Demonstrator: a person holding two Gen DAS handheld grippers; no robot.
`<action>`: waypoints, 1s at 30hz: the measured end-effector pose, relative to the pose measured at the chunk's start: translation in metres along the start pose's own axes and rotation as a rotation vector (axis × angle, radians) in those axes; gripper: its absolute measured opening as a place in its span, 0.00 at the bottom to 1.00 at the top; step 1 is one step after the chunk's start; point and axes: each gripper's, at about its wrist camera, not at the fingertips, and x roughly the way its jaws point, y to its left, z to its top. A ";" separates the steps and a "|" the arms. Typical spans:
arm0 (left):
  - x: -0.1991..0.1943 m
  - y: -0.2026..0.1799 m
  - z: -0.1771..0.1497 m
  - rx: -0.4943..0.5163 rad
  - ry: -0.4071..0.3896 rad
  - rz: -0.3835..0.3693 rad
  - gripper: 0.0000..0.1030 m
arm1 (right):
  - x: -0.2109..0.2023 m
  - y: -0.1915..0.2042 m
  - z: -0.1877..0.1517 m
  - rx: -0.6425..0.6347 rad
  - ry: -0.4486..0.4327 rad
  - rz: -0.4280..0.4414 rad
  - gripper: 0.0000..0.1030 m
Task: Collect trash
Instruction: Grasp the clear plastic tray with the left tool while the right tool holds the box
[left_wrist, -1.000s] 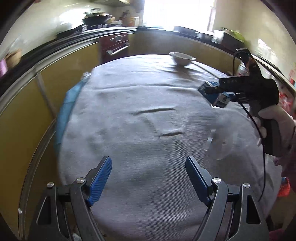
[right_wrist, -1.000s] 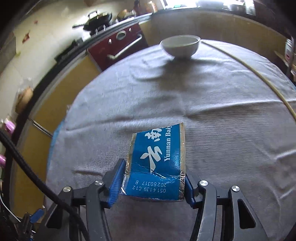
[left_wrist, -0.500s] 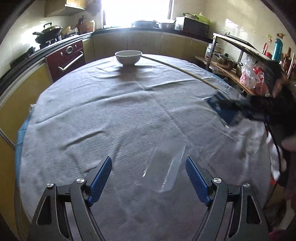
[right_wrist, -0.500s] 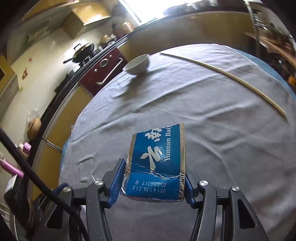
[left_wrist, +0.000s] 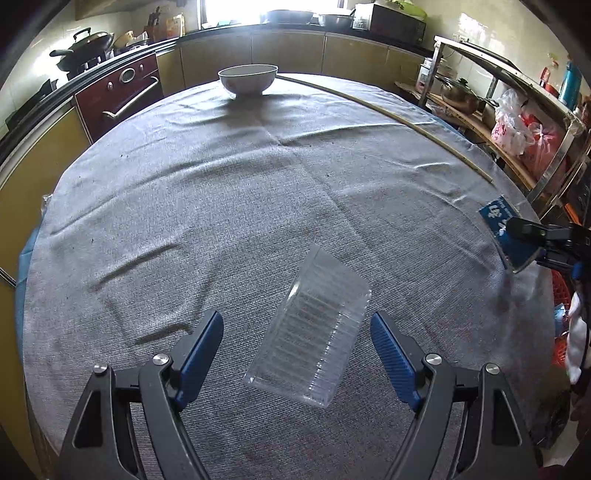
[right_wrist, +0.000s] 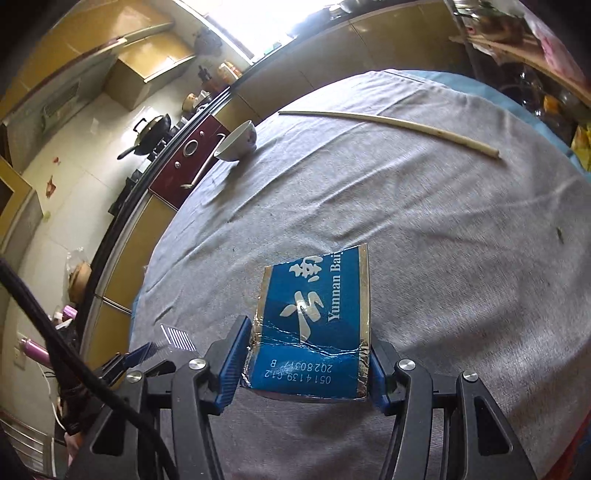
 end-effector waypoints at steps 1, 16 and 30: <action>0.000 0.000 0.000 -0.003 0.001 -0.002 0.80 | -0.001 -0.002 -0.001 0.004 -0.001 0.007 0.57; -0.005 -0.018 -0.001 -0.019 0.019 0.020 0.49 | -0.053 -0.022 -0.025 0.007 -0.056 0.078 0.57; -0.076 -0.139 0.015 0.166 -0.109 0.034 0.49 | -0.151 -0.058 -0.058 0.037 -0.189 0.103 0.57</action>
